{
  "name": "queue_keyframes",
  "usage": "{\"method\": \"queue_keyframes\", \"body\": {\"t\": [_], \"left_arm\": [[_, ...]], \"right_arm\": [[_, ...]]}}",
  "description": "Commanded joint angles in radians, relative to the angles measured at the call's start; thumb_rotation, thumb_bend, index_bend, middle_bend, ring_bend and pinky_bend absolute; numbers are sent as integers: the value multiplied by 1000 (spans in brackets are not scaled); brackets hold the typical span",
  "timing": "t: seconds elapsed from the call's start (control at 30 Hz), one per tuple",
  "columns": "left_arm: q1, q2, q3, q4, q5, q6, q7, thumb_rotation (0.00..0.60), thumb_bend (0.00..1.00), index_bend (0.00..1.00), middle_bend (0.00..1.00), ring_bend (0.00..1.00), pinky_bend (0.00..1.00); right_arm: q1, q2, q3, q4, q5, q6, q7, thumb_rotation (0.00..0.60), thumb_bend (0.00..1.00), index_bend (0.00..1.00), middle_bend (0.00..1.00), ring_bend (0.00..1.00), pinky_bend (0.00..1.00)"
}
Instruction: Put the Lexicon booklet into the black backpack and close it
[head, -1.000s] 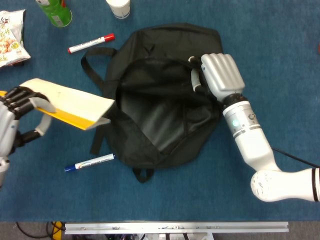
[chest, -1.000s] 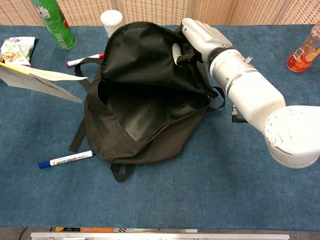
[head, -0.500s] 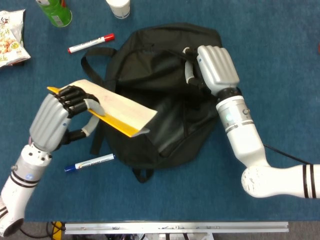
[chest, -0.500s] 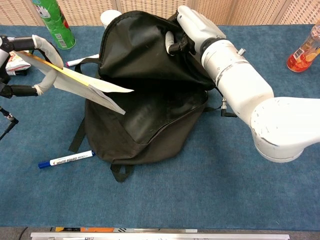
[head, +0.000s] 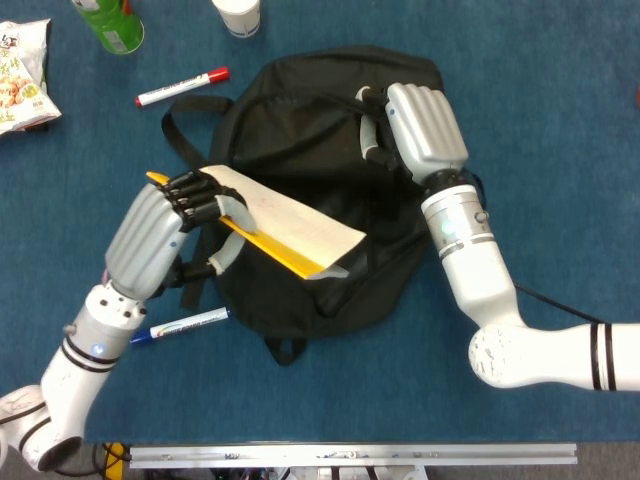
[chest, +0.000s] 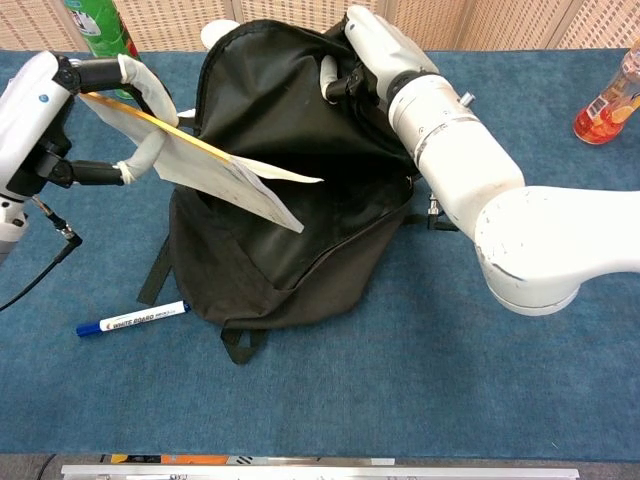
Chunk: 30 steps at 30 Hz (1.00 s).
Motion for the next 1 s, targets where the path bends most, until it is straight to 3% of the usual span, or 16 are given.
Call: {"method": "queue_keyframes", "body": {"t": [0.03,0.3,0.63,1.0], "left_arm": [[-13,-21,-4,-11,-15,-26,4,600,416,711,592,521,449],[-39,-97,-9,16,-45,-79,15,600,415,710,592,521,448],[-79,-185,-75,91,-134,-137,15,600,416,710,592,521,448],[-69,-292,-109,242,-167,-73,69,600,416,711,594,526,449]], "right_arm": [[2,2,7,-5,2,3,3,600,677,659,596,566,824],[2,5,9,-19,0,8,19,600,677,659,596,566,824],[-3,11,1,-60,-18,21,32,600,677,659,597,569,824],[-6,19,16,-85,-19,29,54,600,678,659,597,569,824]]}}
